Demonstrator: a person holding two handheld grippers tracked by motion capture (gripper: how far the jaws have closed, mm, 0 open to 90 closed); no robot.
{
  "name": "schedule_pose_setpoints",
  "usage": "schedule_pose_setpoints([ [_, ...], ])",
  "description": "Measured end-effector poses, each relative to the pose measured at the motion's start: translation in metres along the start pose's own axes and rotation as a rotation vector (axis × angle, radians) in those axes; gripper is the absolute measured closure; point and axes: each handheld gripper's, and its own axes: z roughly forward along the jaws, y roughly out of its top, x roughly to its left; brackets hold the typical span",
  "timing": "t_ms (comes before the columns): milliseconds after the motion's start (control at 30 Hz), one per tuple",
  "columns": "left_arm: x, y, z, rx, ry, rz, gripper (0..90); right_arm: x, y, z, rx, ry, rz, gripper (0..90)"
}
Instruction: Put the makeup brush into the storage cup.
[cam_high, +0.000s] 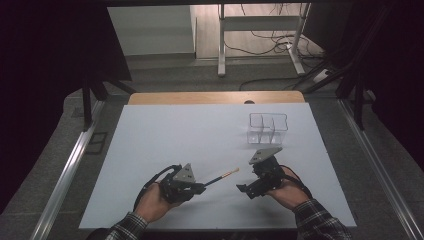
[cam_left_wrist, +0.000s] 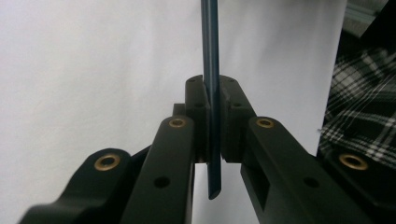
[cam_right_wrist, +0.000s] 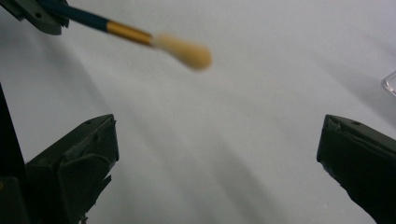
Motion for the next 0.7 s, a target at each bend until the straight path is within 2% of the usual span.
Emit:
schedule_pose_setpoints([
  [133, 0.0, -0.003, -0.006, -0.042, -0.002, -0.038, 84.7, 0.001, -0.004, -0.002, -0.017, 0.015, 0.036, 0.0],
  [167, -0.001, -0.004, -0.006, -0.062, -0.005, -0.058, 84.7, 0.001, -0.005, -0.003, -0.021, 0.016, 0.045, 0.0],
  [367, -0.002, -0.007, -0.014, -0.1, -0.004, -0.071, 84.6, 0.001, -0.009, -0.008, -0.057, 0.031, 0.075, 0.0],
  [467, -0.003, -0.01, -0.021, -0.121, 0.002, -0.074, 84.6, 0.001, -0.01, -0.01, -0.08, 0.039, 0.073, 0.0],
  [700, -0.005, -0.017, -0.034, -0.198, 0.006, -0.115, 84.6, 0.005, -0.008, -0.012, -0.109, 0.05, 0.066, 0.0],
])
